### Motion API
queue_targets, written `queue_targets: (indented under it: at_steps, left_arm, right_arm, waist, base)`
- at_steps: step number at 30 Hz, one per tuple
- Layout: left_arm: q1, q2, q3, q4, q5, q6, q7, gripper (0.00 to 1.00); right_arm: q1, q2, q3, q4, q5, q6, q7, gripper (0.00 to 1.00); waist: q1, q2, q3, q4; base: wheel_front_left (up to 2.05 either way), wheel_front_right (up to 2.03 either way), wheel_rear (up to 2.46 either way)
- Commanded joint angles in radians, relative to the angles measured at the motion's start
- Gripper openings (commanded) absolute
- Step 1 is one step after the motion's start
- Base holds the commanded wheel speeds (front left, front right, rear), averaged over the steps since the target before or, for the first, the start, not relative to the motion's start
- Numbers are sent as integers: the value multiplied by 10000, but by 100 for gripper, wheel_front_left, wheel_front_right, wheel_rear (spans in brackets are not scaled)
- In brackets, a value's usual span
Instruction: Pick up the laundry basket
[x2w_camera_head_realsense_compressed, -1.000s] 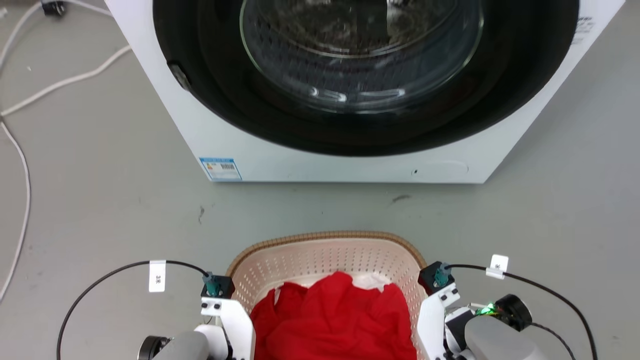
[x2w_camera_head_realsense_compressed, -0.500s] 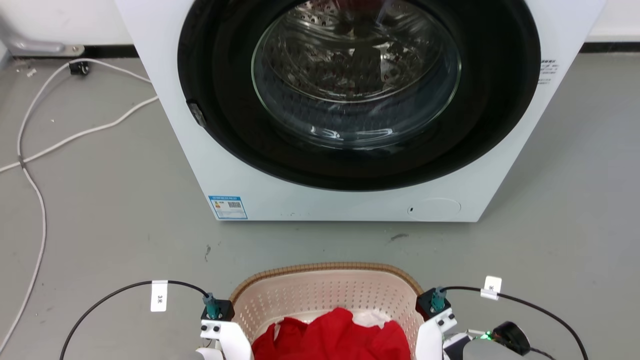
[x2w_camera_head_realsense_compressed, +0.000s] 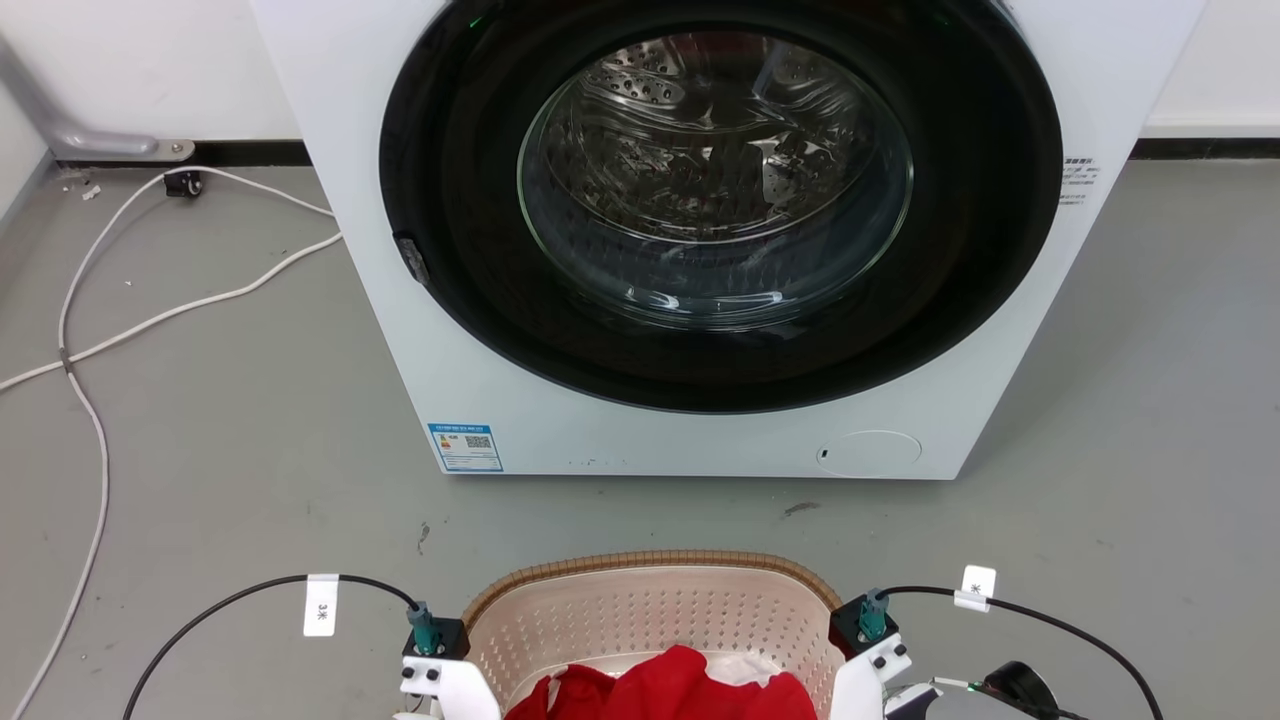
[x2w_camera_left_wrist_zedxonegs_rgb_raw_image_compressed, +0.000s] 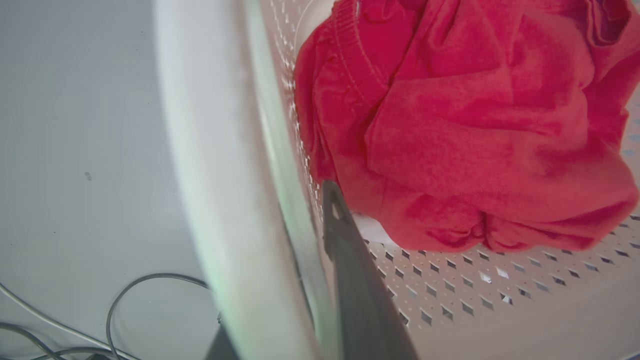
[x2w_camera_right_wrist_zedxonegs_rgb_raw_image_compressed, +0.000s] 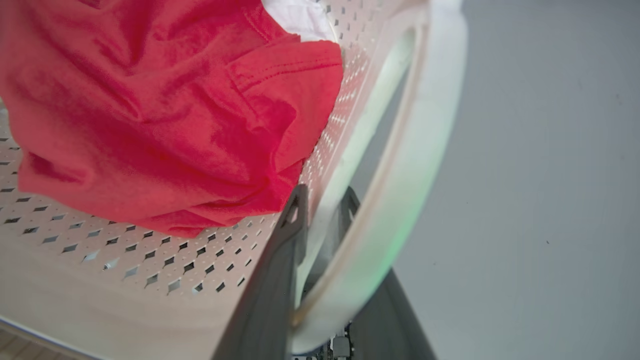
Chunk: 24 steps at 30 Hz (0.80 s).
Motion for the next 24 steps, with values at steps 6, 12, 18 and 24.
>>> queue_targets:
  at_steps: [6, 12, 18, 24]
  left_arm:
    - [-111, -174, -270, -97, -275, -103, -200, 0]
    - [-200, -181, -505, -33, -479, -103, -319, 0]
    - [-248, -192, -727, 36, -646, -103, -539, 0]
    - [-298, -200, -955, 100, -802, -103, -669, 0]
  right_arm:
    - [-84, 159, 382, -108, 280, 130, -71, 0]
    - [-134, 154, 614, -50, 470, 130, -160, 0]
    - [-180, 159, 779, 53, 556, 130, -345, 0]
    - [-192, 185, 880, 120, 632, 131, -437, 0]
  waist:
    - [0, -1, -59, 18]
    - [0, -1, -110, 20]
    - [0, -1, -136, -5]
    - [0, -1, -151, -25]
  base:
    - [0, 0, 0]
    - [0, 0, 0]
    - [0, 0, 0]
    - [0, 0, 0]
